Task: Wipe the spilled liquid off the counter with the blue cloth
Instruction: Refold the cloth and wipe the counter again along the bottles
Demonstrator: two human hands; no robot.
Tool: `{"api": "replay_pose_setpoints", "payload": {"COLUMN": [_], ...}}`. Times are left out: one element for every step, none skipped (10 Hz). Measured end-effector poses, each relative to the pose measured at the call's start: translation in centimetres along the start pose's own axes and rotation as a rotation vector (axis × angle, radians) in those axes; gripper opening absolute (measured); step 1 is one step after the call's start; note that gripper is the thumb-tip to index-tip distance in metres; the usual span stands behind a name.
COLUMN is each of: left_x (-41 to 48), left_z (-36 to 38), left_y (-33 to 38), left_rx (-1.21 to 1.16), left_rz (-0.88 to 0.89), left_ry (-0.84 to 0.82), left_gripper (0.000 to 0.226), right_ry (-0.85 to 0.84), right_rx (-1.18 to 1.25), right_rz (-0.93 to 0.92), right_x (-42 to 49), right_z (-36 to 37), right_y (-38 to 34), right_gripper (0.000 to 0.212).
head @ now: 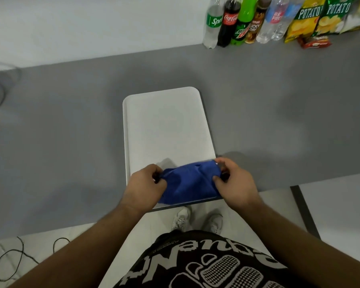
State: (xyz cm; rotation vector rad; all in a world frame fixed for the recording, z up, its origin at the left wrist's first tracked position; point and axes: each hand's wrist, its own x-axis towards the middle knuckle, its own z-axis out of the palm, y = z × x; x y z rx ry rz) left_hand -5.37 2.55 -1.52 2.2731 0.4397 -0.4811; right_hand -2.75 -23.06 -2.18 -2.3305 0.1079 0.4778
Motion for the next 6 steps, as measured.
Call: {"api": "replay_pose_setpoints", "payload": {"left_x": [0.1,-0.4,-0.9,-0.3,0.7,1.5], "left_z": [0.3,0.9,1.8,1.7,1.7,1.2], "left_y": [-0.4,-0.6,-0.8,-0.6,0.4,2.2], "left_rx": [0.216,0.376,0.567,0.574,0.605,0.513], "left_rz": [0.164,0.436,0.564,0.562,0.592,0.674], "left_ry": [0.121,0.088,-0.05,-0.055,-0.06,-0.011], "left_gripper": [0.027,0.031,0.029,0.028,0.025,0.021], "right_ry": [0.061,0.099,0.043,0.031,0.049,0.105], "right_rx": [-0.127,-0.254,-0.368,-0.398,-0.377,-0.319], "right_rz": [-0.031,-0.136,-0.213,-0.213,-0.193,-0.156], "right_x": [-0.5,-1.3,-2.0,-2.3,-2.4,-2.5], "right_z": [0.0,0.2,0.7,1.1,0.7,-0.4], "right_y": [0.3,0.7,0.7,0.6,0.6,1.0], "right_gripper": [0.038,0.032,0.018,0.016,0.018,0.018]}}
